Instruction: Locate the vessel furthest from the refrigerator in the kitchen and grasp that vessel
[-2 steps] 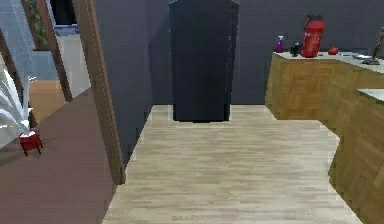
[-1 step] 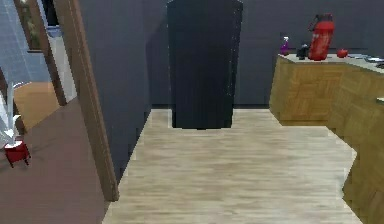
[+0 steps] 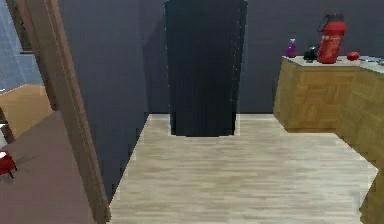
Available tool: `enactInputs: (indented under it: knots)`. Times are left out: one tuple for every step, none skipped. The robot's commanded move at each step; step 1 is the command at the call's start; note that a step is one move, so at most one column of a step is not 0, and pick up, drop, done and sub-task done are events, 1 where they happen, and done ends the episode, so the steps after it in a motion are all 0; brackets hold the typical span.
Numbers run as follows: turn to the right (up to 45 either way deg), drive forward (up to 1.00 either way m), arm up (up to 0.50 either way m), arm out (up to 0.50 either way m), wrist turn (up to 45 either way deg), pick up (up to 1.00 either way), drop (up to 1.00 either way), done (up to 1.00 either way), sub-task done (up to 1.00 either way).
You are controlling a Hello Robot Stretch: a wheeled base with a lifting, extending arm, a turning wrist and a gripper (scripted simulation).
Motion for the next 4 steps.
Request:
enactInputs:
  knots:
    - [12.0, 0.0, 0.0, 0.0, 0.0, 0.0, 0.0, 0.0, 0.0]
    - [0.0, 1.0, 0.0, 0.0, 0.0, 0.0, 0.0, 0.0, 0.0]
    - [6.0, 0.0, 0.0, 0.0, 0.0, 0.0, 0.0, 0.0, 0.0]
    - [0.0, 0.55, 0.0, 0.0, 0.0, 0.0, 0.0, 0.0, 0.0]
